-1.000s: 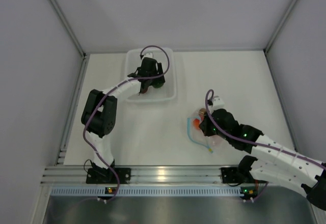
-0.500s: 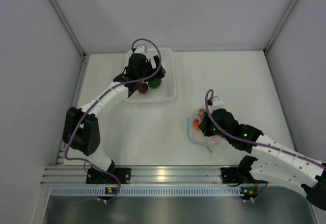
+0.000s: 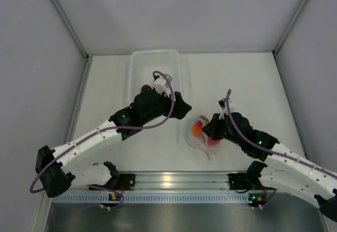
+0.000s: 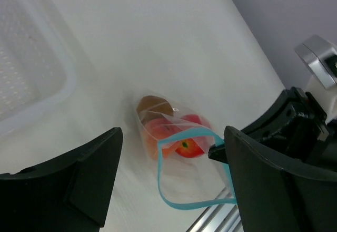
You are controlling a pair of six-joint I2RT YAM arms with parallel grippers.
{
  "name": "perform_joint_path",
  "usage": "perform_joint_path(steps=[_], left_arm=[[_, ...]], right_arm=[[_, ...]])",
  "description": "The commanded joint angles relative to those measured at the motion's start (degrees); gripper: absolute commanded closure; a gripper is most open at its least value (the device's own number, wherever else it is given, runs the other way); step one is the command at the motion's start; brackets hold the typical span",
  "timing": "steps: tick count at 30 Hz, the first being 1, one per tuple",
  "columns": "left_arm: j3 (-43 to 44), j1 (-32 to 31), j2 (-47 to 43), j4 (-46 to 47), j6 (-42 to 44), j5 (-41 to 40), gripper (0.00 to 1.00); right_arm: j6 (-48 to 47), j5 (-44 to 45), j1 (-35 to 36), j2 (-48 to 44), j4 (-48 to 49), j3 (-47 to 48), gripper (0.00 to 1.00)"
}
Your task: Open the zip-top bag and remove the fake food
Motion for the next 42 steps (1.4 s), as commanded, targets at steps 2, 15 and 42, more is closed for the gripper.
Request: perform_joint_path(steps=[2, 15, 42], left_arm=[[-3.2, -9.0, -1.9, 1.8, 3.8, -6.1, 0.24], [-10.6, -20.0, 6.1, 16.9, 7.6, -11.9, 0.62], [-4.5, -22.4, 22.1, 9.9, -1.0, -38.1, 0.66]], right_arm=[[3.1, 0.6, 0.8, 0.0, 4.7, 1.6, 1.0], [6.7, -1.2, 0.2, -3.3, 6.6, -0.7, 1.0], [-0.8, 4.7, -0.2, -5.8, -9.4, 2.2, 1.0]])
